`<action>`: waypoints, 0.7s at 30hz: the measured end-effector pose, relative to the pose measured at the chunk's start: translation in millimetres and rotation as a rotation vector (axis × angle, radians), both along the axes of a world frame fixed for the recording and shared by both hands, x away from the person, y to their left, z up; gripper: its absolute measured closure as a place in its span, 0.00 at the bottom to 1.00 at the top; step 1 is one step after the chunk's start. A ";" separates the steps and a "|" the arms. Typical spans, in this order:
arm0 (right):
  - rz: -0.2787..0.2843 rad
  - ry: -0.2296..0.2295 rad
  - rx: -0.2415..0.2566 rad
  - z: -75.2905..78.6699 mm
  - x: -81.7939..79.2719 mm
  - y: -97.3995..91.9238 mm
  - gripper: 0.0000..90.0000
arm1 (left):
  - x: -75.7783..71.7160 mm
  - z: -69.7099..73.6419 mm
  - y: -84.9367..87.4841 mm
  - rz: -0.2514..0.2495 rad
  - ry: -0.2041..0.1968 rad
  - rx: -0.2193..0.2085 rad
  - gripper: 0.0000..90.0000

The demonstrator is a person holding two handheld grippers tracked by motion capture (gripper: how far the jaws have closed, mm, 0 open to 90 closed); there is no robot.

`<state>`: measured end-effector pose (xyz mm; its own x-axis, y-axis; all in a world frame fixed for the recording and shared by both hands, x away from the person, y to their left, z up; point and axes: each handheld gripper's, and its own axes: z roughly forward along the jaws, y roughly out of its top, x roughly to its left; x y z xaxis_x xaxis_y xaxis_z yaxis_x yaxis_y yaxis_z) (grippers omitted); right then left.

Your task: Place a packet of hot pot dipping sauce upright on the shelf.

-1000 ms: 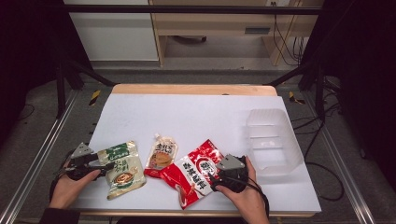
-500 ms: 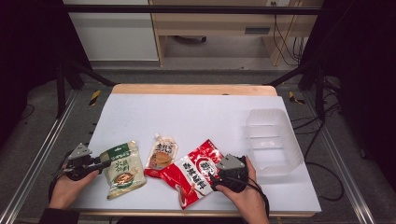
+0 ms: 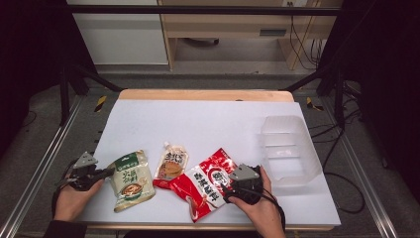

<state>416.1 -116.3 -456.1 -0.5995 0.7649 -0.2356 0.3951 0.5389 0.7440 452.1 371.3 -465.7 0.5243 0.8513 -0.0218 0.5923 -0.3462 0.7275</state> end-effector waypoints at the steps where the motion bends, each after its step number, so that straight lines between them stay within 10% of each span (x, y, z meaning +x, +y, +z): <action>1: 0.000 -0.001 0.001 0.1 0.0 -0.2 0.11 | -0.4 1.1 1.2 -0.002 0.000 -0.005 1.00; 21: -0.006 0.002 0.013 0.8 0.0 -1.8 0.11 | -11.6 31.7 6.8 -0.038 -0.046 0.014 1.00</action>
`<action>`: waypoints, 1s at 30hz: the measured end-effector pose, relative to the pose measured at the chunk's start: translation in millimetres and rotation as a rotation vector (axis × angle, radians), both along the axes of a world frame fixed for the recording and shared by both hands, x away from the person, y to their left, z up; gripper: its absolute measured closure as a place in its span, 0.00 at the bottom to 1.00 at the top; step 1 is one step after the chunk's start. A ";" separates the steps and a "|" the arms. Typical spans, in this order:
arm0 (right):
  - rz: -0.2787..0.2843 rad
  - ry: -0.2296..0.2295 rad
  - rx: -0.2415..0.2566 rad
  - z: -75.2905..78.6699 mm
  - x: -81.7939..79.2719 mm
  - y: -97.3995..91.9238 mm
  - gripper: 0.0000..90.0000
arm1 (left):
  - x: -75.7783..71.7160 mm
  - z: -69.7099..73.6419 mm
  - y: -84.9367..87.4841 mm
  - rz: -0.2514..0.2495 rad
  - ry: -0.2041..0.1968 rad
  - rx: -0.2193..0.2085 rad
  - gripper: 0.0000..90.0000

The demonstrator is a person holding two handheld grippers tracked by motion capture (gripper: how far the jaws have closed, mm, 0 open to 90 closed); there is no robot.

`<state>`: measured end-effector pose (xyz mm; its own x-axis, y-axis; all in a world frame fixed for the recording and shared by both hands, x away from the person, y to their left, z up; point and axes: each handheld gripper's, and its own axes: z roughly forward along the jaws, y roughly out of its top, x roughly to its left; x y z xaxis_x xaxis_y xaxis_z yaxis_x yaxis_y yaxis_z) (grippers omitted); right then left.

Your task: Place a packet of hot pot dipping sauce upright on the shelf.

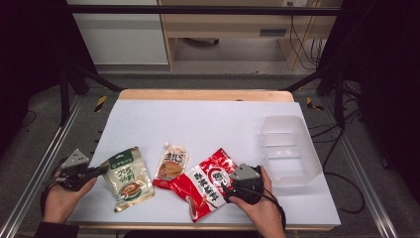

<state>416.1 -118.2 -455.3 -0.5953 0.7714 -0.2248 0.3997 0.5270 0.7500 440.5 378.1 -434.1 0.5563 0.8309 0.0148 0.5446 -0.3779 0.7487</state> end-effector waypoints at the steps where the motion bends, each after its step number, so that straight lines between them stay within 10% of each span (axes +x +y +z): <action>1: -0.001 -0.001 0.006 0.3 0.2 -0.9 0.11 | -1.1 3.7 -0.7 -0.011 0.000 0.012 1.00; 20: 0.002 0.002 0.067 4.9 1.6 -6.5 0.11 | -18.0 102.4 -50.8 -0.285 -0.036 0.096 1.00; 30: 0.013 0.002 0.096 12.4 1.9 -7.2 0.11 | -8.9 130.7 -69.8 -0.341 -0.056 0.148 1.00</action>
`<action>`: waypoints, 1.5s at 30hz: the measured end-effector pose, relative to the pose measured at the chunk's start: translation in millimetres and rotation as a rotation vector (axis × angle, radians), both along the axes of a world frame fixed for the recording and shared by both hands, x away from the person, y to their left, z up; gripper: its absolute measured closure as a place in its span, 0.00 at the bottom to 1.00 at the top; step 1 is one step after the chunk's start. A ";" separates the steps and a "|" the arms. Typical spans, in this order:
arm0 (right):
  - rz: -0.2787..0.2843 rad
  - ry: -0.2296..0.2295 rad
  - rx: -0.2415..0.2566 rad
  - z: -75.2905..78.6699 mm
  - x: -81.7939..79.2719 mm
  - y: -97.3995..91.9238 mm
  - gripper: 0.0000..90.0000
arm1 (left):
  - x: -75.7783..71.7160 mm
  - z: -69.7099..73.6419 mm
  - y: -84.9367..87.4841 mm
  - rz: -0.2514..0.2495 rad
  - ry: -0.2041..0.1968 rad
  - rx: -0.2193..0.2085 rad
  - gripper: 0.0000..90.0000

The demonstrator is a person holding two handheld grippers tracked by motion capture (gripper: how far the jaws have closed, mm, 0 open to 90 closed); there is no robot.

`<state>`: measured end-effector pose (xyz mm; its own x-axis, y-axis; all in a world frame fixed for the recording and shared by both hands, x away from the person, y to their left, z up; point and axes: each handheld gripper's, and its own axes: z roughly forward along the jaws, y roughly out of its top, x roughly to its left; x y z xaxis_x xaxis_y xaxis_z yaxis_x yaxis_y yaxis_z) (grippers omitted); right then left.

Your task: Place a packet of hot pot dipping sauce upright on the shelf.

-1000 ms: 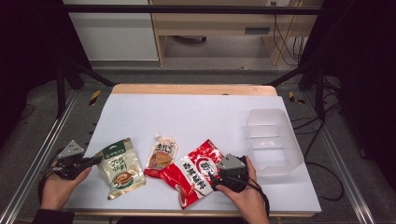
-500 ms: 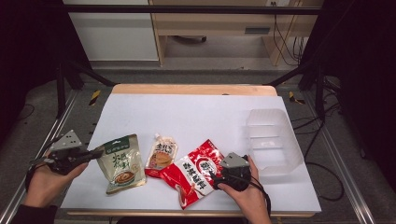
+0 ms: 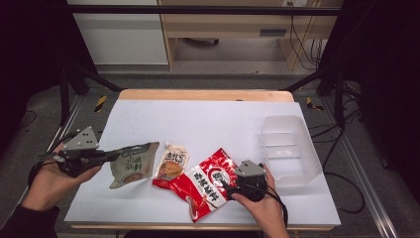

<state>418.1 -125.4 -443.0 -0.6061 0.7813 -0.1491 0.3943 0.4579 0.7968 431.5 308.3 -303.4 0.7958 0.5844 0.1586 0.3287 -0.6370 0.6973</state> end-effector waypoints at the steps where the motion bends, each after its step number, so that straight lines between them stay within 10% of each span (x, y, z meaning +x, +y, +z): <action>1: 0.000 0.000 0.000 0.0 0.0 0.0 0.11 | 0.0 0.0 0.0 0.000 0.000 0.000 1.00; 17: 0.128 -0.001 -0.050 44.5 11.8 15.5 0.13 | 27.1 30.3 -28.8 -0.058 -0.032 0.037 1.00; 30: 0.336 0.046 -0.230 85.6 33.7 38.6 0.21 | 41.5 37.0 -78.7 -0.151 -0.042 0.053 1.00; 45: 0.359 0.011 -0.287 120.6 55.5 23.5 0.34 | 44.6 30.1 -140.2 -0.284 -0.036 0.063 1.00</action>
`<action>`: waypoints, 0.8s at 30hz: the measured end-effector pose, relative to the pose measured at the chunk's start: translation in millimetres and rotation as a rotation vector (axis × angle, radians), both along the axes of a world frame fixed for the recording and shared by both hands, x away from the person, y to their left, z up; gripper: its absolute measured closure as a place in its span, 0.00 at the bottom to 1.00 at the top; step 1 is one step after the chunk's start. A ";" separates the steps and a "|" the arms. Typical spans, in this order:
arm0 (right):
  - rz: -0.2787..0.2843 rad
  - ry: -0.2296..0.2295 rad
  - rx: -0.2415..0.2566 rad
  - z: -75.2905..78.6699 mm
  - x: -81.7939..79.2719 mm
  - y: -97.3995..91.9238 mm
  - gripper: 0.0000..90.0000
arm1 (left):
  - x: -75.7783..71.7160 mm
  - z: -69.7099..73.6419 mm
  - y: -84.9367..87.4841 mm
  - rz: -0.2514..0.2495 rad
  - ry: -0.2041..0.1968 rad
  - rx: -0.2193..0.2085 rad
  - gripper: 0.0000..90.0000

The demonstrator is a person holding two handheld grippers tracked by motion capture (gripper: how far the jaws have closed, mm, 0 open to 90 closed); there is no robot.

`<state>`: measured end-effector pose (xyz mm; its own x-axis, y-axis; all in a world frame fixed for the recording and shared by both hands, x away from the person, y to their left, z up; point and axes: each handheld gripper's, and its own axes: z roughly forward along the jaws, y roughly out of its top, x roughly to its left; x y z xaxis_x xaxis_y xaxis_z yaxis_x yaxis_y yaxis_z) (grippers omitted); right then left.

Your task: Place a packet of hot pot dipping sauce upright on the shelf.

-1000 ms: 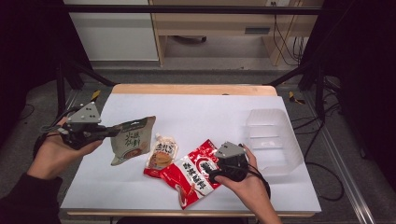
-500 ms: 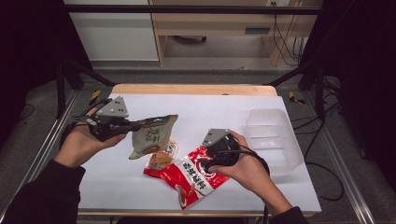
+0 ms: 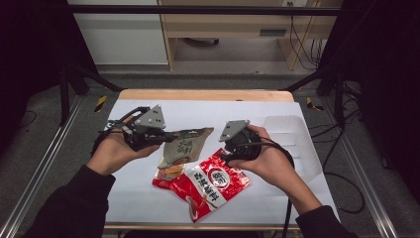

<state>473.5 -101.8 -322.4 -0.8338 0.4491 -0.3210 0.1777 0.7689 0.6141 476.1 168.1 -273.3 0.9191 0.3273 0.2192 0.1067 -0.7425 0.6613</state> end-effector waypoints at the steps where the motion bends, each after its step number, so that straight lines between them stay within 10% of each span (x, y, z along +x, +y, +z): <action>1: -0.007 -0.008 -0.001 2.7 0.9 -1.7 0.34 | -0.8 -1.1 -4.0 -0.009 0.003 -0.002 1.00; 12: 0.087 0.004 -0.033 3.2 -0.1 -0.9 0.48 | -8.3 -9.0 -37.3 -0.098 0.014 0.018 1.00; 24: 0.165 0.037 -0.095 0.4 -4.3 6.0 0.87 | -10.2 -13.7 -46.7 -0.124 0.019 0.002 1.00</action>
<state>469.2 -95.8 -321.9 -0.9056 0.2743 -0.3236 0.0652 0.8437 0.5329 465.9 121.4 -287.0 0.9564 0.2110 0.2020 0.0267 -0.7517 0.6589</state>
